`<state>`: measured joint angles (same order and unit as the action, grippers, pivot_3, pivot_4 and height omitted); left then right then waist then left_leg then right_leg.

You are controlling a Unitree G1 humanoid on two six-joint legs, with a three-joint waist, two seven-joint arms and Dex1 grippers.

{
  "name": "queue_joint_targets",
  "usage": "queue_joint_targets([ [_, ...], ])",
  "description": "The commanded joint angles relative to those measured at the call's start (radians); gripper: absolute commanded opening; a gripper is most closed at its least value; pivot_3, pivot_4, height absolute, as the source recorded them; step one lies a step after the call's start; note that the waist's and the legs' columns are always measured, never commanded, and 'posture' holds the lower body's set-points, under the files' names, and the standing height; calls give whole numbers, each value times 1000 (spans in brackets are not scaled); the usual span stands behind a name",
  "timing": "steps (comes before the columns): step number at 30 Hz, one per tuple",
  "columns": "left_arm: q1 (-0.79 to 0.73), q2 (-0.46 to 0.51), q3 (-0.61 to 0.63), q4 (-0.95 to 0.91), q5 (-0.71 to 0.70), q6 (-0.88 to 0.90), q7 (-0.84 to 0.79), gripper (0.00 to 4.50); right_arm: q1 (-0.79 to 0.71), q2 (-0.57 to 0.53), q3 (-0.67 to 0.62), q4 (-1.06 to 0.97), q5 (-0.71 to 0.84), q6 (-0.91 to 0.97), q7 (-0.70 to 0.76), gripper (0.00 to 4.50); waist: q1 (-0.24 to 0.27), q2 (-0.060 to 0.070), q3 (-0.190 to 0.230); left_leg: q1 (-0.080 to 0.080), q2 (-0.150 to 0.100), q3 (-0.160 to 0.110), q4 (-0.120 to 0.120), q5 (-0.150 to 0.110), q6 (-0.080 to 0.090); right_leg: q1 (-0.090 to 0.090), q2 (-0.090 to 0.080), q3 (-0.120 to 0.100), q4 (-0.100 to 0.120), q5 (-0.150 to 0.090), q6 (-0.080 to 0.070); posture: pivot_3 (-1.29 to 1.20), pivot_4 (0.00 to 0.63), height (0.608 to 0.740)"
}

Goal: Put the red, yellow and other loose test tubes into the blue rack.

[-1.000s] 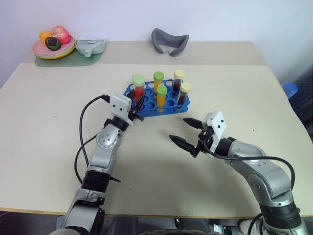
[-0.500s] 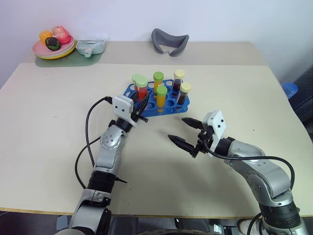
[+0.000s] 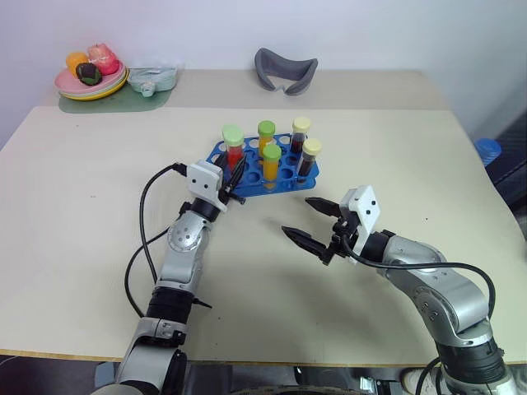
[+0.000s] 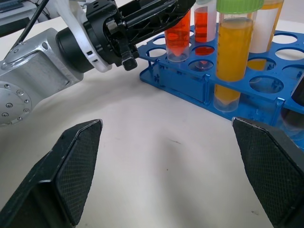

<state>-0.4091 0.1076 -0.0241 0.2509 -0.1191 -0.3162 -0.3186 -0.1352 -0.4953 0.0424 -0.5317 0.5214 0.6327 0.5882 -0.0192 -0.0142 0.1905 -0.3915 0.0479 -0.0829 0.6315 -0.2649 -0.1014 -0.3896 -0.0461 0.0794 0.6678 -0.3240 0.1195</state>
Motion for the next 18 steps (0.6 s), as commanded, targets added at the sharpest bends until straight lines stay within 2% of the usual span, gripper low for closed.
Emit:
queue_joint_targets([
  [1, -4, -3, 10, 6, -11, 1, -5, 764, -12, 6, 3, -34, 0, -20, 1, 4500, 0, 0, 0, 0, 0, 0, 0, 0, 0, 0, 0, 0, 0, 0, 0, 0, 150, 740],
  [8, 7, -25, -12, -17, -43, 24, -51, 764, -8, 6, 6, -37, -3, -22, 0, 4500, 2, 0, 0, 0, 0, 0, 0, 0, 0, 0, 0, 0, 0, 0, 0, 0, 150, 740],
  [18, 17, -20, -7, -9, 6, 5, -25, 764, -9, 3, 7, -31, -4, -26, 7, 4500, 2, 0, 0, 0, 0, 0, 0, 0, 0, 0, 0, 0, 0, 0, 0, 0, 150, 740],
])
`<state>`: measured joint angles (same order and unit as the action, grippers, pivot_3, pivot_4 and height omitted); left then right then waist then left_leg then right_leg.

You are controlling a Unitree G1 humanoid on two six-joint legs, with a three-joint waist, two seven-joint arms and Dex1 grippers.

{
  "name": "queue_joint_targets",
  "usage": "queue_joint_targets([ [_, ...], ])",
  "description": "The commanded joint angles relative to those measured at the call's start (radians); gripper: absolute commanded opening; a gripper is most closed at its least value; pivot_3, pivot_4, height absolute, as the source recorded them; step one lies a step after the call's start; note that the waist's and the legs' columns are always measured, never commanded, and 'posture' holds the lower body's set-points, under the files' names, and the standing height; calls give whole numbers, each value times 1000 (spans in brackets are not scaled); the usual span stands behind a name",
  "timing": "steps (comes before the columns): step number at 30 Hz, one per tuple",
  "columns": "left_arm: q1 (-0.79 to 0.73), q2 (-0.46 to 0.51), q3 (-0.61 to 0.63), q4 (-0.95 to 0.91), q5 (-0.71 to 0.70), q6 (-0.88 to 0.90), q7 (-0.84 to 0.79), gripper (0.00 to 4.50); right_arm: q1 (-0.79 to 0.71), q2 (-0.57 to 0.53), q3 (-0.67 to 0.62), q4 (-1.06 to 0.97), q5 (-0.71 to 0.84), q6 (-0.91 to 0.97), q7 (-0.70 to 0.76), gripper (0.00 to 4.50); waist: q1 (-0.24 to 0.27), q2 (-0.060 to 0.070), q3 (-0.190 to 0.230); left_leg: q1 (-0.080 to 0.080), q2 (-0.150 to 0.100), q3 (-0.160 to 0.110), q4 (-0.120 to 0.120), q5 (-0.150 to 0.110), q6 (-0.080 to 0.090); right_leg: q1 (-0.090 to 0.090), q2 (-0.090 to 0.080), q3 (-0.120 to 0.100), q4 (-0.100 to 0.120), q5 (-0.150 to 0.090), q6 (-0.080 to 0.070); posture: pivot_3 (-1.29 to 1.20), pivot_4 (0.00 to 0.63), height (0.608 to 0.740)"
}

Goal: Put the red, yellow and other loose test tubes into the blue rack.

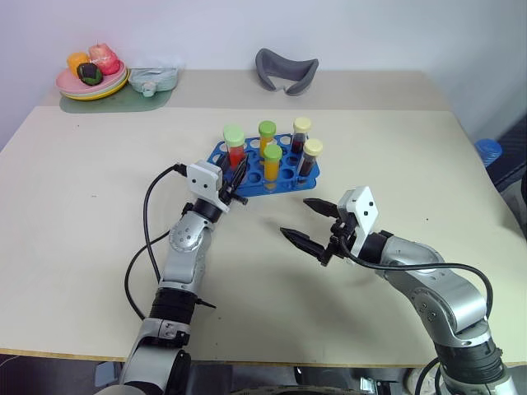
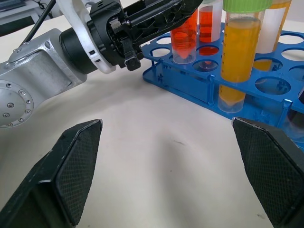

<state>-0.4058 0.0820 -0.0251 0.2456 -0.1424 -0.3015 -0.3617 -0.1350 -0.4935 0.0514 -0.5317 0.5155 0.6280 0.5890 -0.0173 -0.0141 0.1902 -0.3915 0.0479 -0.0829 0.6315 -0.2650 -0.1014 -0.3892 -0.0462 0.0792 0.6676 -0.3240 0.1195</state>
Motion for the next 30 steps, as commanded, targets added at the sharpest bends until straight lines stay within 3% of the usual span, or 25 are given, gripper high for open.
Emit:
queue_joint_targets([
  [1, 13, 6, -2, 1, 35, -11, 26, 764, -9, 1, -2, -31, 2, -21, 7, 4500, 0, 0, 0, 0, 0, 0, 0, 0, 0, 0, 0, 0, 0, 0, 0, 0, 150, 740],
  [30, 32, 13, 6, -11, 47, -2, 60, 764, -12, 2, 4, -29, 3, -13, 11, 4500, -2, 1, -1, 0, 0, 0, 0, 0, 0, 0, 0, 0, 0, 0, 0, 0, 150, 740],
])
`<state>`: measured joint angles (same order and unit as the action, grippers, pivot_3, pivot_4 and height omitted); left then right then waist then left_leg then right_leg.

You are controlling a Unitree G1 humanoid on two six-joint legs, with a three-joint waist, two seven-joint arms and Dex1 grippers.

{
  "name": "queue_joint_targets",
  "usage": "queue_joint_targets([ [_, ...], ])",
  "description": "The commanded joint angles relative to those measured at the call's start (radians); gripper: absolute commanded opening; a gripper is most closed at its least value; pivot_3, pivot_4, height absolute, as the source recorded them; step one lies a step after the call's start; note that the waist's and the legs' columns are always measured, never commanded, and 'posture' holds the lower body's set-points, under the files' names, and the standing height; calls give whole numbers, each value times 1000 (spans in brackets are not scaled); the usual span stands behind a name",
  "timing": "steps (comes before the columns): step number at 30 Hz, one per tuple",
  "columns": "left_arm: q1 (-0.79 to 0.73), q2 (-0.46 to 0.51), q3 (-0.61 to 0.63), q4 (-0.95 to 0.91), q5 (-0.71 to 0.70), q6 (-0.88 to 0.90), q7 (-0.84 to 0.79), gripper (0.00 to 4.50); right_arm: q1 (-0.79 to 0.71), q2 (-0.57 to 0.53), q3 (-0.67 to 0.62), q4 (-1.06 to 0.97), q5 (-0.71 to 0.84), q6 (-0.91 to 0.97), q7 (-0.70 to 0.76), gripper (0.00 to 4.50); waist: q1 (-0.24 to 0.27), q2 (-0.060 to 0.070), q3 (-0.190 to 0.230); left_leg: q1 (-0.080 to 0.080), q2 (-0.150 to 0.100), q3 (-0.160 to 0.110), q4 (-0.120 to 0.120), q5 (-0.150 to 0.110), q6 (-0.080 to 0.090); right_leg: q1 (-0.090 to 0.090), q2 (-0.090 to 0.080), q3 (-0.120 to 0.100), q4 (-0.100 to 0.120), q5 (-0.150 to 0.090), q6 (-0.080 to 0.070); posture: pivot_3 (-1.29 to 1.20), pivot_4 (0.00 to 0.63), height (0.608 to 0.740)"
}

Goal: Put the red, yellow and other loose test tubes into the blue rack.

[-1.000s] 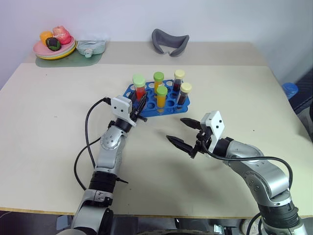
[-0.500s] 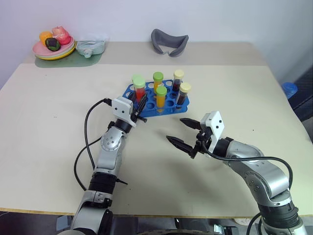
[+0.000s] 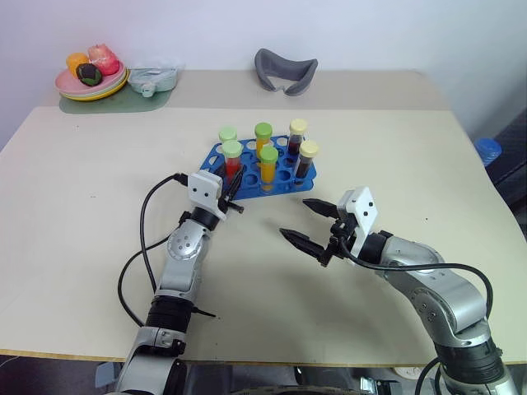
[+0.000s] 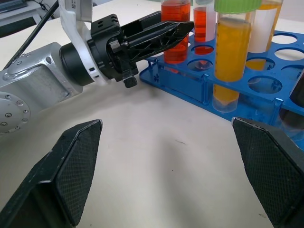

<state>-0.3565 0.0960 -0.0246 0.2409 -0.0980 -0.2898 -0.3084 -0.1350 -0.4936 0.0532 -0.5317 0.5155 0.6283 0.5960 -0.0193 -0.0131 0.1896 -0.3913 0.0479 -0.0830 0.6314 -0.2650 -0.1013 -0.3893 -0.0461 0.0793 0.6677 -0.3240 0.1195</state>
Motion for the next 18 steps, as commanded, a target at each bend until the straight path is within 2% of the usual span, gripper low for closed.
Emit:
queue_joint_targets([
  [1, -20, -3, 5, -3, -2, -13, 2, 764, -12, 2, 3, -29, 3, -13, 4, 4500, 0, 0, 0, 0, 0, 0, 0, 0, 0, 0, 0, 0, 0, 0, 0, 0, 150, 740],
  [2, -20, -5, 4, -2, -4, -14, 1, 764, -10, 1, 2, -30, 3, -13, 4, 4500, 0, 0, 0, 0, 0, 0, 0, 0, 0, 0, 0, 0, 0, 0, 0, 0, 150, 740],
  [8, -18, -4, 17, -42, -24, -7, -1, 3593, -6, -4, -5, -35, 3, -13, 4, 4500, 1, 0, 0, 0, 0, 0, 0, 0, 0, 0, 0, 0, 0, 0, 0, 0, 150, 740],
  [11, 10, 20, 32, -121, -48, 23, -15, 3593, -3, -17, -25, -31, 3, -16, 7, 4500, 0, 0, 0, 0, 0, 0, 0, 0, 0, 0, 0, 0, 0, 0, 0, 0, 150, 740],
  [14, 73, 84, 63, -267, -107, 101, -54, 3593, -1, -51, -73, -16, 11, -18, 22, 4500, -2, 0, 0, 0, 0, 0, 0, 0, 0, 0, 0, 0, 0, 0, 0, 0, 150, 740],
  [18, 216, 253, 135, -468, -210, 237, -160, 3593, 28, -132, -176, 19, 28, -35, 80, 4500, -2, 0, 0, 0, 0, 0, -1, 0, 0, 0, 0, 0, 0, 0, 0, 0, 150, 740],
])
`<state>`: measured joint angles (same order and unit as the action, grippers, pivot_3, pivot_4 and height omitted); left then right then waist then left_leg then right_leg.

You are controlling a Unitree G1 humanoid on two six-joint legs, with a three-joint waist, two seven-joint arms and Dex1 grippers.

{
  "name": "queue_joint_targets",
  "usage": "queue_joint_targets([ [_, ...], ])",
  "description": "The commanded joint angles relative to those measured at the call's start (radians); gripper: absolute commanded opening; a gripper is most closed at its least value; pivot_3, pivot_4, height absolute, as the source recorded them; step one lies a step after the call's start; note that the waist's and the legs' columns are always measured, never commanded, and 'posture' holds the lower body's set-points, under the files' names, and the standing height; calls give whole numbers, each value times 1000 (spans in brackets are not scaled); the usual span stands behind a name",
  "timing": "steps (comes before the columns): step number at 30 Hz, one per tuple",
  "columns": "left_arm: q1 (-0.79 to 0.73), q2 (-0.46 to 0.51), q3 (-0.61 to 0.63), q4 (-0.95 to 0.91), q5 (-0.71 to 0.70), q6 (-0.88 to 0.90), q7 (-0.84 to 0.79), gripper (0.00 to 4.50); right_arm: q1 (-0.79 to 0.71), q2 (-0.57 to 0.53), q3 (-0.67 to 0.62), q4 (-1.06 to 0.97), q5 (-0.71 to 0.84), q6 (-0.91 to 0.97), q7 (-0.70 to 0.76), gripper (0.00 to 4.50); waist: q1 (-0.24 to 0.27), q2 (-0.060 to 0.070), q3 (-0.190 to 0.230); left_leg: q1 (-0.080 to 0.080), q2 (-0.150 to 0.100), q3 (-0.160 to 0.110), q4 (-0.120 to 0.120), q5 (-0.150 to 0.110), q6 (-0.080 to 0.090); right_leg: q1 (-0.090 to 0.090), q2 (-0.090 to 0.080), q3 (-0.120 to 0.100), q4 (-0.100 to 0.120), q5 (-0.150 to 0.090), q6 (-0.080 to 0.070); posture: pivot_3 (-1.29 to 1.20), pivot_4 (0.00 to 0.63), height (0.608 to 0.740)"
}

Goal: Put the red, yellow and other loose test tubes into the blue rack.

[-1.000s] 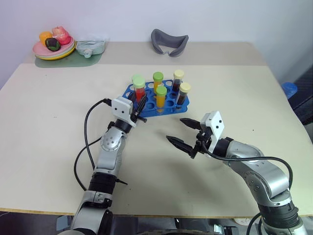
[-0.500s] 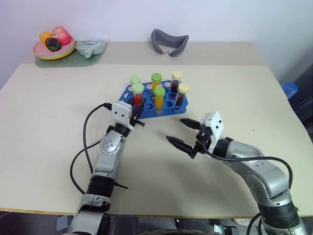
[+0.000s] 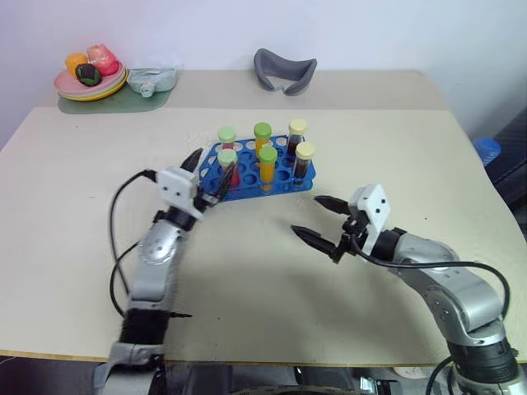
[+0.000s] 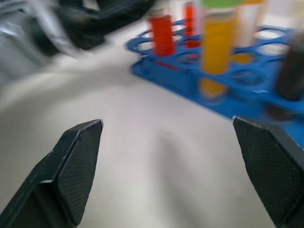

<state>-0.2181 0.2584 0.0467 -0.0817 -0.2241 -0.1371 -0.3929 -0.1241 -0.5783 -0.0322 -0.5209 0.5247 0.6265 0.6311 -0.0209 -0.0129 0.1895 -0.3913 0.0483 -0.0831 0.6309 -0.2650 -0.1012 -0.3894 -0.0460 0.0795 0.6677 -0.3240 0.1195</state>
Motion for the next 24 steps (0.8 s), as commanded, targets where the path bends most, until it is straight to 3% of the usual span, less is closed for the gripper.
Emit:
queue_joint_targets([
  [1, 117, 135, 87, -179, -110, 115, -105, 3593, 25, -68, -115, 21, 18, -43, 62, 4500, 1, 0, 0, 0, 0, 0, 0, 0, 0, 0, 0, 0, 0, 0, 0, 0, 150, 740],
  [5, 279, 274, 221, -231, -198, 213, -187, 3593, 48, -140, -201, 100, 7, -93, 132, 4500, 1, 0, 0, 0, 0, 0, 0, 0, 1, 0, 0, 0, 0, 0, 0, 0, 150, 740],
  [9, 376, 324, 315, -242, -246, 259, -210, 3593, 57, -182, -230, 179, -23, -156, 177, 4500, 1, 0, 0, 0, 0, 1, 0, -1, 1, 0, 0, 0, 0, 0, 0, 0, 150, 740],
  [14, 509, 335, 440, -242, -242, 256, -218, 3593, 23, -203, -244, 302, -63, -229, 205, 4500, -5, 0, 0, 0, 0, 1, 0, -1, 2, 1, 0, 1, -2, 0, 0, 0, 150, 740],
  [24, 593, 272, 463, -321, -229, 277, -141, 3593, -50, -173, -189, 381, -92, -263, 223, 4500, -1, 0, 0, 0, 1, 1, 0, -1, 2, 1, 0, 0, -1, 0, 0, 0, 150, 740],
])
